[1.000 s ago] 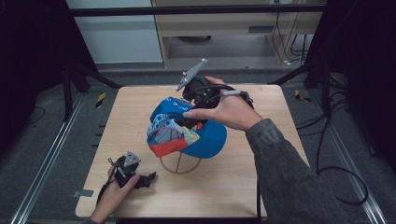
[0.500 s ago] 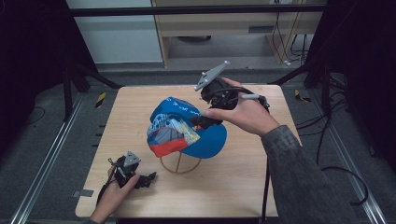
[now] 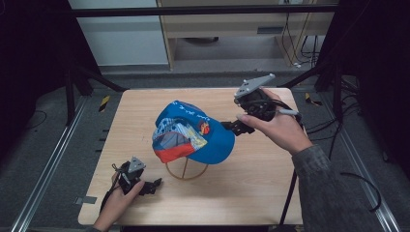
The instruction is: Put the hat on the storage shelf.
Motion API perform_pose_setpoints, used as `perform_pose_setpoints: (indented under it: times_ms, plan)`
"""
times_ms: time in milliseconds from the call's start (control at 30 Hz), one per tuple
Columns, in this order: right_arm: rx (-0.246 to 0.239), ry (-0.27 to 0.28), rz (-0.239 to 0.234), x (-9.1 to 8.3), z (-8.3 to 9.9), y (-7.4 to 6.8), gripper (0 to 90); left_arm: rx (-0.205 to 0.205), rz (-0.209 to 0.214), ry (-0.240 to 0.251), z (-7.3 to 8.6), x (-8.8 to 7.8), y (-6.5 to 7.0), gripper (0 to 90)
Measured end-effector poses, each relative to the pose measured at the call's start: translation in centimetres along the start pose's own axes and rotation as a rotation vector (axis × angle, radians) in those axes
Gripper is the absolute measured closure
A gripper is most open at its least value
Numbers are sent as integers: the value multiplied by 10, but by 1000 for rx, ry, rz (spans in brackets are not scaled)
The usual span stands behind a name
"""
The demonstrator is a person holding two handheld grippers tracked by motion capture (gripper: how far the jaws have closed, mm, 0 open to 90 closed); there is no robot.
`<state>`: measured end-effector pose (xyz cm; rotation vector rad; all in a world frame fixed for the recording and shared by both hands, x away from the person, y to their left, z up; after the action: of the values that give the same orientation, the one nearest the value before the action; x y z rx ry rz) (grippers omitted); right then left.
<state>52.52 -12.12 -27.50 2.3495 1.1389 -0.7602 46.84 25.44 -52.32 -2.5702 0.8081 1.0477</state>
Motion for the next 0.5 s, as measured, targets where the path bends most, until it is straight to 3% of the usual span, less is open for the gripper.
perform_pose_setpoints:
  times_ms: [100, 133, 367, 400, 500]
  plan:
    - [21, -5, 35, -3, 10, 5, 83, 3, 0, 2, 0, 0, 0, 0]
    - [56, 5, 65, -6, 22, 10, 93, 2, 0, 3, 0, 0, 0, 0]
    - [101, 23, 123, -11, 55, 17, 104, 2, 0, 2, 0, 0, 0, 0]
    - [119, 35, 142, -11, 68, 18, 108, 2, 0, 2, 0, 0, 0, 0]
    - [137, 43, 162, -9, 84, 19, 117, 3, -1, 3, 0, 0, 0, 0]
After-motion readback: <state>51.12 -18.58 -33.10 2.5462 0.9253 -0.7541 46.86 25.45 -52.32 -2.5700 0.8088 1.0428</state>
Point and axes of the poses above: each handheld gripper's, and its own axes: x roughly forward along the jaws, z roughly out of its underside, y roughly to its right, the point moved 2 cm from there along x, roughly forward along the jaws
